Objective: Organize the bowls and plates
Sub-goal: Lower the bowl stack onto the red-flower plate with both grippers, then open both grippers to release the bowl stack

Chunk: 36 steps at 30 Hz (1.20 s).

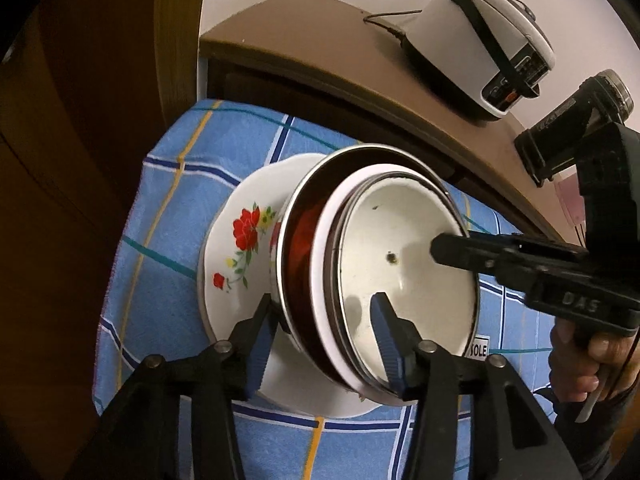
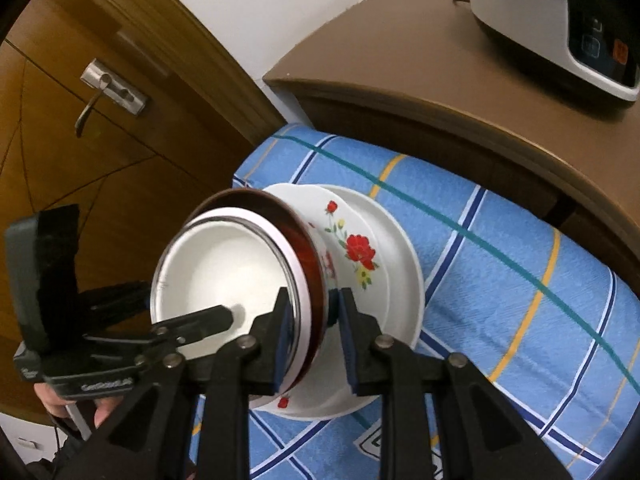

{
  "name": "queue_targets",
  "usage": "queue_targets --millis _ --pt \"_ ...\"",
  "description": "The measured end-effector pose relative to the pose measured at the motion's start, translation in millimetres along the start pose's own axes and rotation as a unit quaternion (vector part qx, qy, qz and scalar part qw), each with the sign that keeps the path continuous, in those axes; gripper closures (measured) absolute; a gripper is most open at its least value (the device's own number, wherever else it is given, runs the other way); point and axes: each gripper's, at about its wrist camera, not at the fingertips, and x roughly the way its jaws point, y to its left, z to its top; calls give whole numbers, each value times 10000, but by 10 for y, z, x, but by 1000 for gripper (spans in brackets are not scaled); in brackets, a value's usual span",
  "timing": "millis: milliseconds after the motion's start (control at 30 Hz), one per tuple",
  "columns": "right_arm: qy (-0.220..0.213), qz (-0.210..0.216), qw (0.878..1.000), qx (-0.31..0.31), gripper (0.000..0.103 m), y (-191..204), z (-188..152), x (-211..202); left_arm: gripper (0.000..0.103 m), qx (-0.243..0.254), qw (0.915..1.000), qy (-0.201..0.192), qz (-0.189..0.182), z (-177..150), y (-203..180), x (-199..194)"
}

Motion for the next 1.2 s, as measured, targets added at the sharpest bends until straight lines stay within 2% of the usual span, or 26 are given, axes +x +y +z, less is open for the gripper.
queue_targets --millis 300,433,733,900,1000,1133,1167,1200 --pt "-104 -27 9999 -37 81 30 -24 -17 51 -87 9997 -175 -126 -18 68 25" --pt "-95 32 9999 -18 81 32 -28 -14 51 -11 9997 -235 30 -28 55 73" --pt "-83 5 10000 -35 79 53 -26 12 50 108 9991 -392 111 -53 49 68" --pt "-19 123 9999 64 79 10 -28 40 45 208 9986 -440 208 -53 23 78" --pt "-44 148 9999 57 77 5 -37 46 44 340 9971 -584 336 -62 -18 58" --pt "-177 83 9998 -33 73 34 -74 2 40 628 9913 -901 720 -105 -108 -13" --pt "-267 27 9996 -68 70 45 -85 -32 40 677 9895 -996 804 -118 -124 -38" --pt "-396 -37 9991 -119 63 58 -102 -87 40 726 9869 -1123 900 -136 -147 -78"
